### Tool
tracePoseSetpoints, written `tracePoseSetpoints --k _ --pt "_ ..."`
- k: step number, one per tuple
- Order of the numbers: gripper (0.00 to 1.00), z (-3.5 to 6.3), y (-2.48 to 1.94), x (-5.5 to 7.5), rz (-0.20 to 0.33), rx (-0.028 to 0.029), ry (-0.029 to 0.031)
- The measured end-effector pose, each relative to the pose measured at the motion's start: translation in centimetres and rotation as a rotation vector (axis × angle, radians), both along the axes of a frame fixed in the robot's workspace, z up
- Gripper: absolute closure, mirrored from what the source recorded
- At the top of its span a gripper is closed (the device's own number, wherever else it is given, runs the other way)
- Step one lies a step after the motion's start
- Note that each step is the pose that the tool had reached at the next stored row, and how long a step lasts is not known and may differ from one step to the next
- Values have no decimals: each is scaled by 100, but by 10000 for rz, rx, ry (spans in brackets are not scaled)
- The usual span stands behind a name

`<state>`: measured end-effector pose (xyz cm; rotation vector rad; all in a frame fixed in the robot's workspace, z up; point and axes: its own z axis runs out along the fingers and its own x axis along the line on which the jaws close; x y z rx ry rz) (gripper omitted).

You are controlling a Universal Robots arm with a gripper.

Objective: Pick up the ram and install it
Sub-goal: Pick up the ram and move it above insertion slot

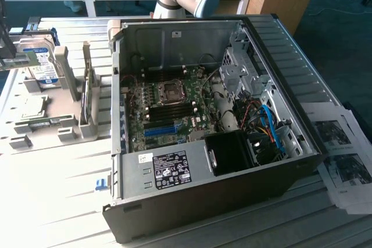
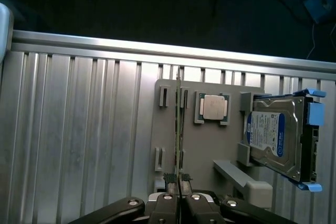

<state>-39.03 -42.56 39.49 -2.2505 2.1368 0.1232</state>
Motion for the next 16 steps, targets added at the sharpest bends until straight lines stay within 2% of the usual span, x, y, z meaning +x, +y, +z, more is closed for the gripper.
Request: tracePoseSetpoints --k 7,16 --pt "88 9 0 13 -1 1 115" --pt "88 10 0 44 1 0 120"
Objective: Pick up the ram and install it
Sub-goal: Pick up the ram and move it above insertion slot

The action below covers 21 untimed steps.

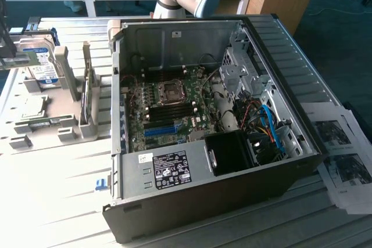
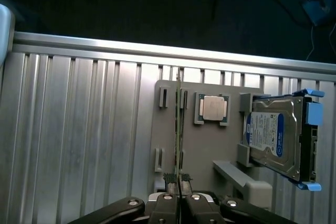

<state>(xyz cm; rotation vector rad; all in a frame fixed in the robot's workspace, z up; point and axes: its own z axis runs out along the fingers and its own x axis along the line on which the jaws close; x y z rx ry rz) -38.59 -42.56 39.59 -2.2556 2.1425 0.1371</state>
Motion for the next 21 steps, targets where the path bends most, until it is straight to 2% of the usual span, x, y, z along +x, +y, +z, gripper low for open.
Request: tracePoseSetpoints --k 21 --pt "88 0 0 405 -1 0 2"
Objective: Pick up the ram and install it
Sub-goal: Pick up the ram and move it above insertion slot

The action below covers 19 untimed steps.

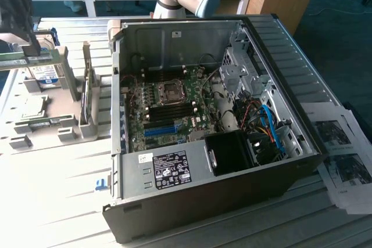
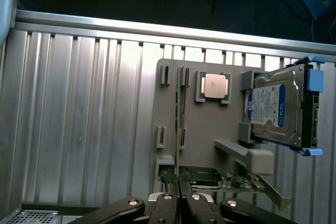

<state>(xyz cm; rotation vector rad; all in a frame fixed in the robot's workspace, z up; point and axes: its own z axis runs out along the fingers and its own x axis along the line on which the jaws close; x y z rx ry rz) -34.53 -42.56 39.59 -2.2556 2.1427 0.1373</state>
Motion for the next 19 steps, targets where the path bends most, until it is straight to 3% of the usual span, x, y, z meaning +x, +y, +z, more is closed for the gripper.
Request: tracePoseSetpoints --k 19 --pt "88 0 0 341 1 0 0"
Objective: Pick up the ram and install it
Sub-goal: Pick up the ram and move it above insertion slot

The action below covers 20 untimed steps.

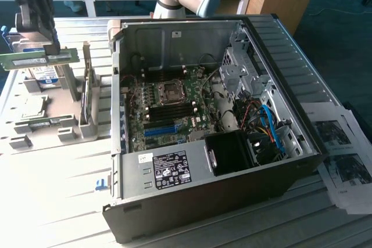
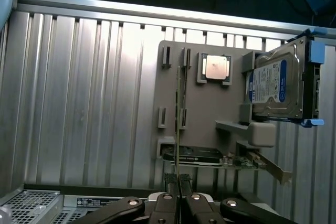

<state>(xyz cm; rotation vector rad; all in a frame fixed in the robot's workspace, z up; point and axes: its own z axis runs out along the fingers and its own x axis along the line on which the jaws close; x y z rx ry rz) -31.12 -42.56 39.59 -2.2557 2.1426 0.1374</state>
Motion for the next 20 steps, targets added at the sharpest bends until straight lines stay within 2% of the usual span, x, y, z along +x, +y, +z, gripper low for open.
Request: tracePoseSetpoints --k 20 --pt "88 0 0 372 -1 0 -1"
